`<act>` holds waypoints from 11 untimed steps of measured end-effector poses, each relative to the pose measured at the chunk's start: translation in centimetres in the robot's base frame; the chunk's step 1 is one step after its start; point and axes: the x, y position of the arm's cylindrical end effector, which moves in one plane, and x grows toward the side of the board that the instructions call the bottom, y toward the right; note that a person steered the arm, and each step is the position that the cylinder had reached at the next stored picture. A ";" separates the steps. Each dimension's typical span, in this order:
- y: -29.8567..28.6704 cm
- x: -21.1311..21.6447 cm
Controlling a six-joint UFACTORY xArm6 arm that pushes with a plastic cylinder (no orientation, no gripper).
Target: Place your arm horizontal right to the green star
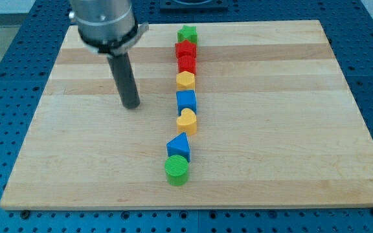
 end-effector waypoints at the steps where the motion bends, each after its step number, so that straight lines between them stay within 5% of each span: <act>1: 0.0 -5.0; 5: 4.6 -22.1; 8: 18.7 -22.0; 11: 18.9 -15.6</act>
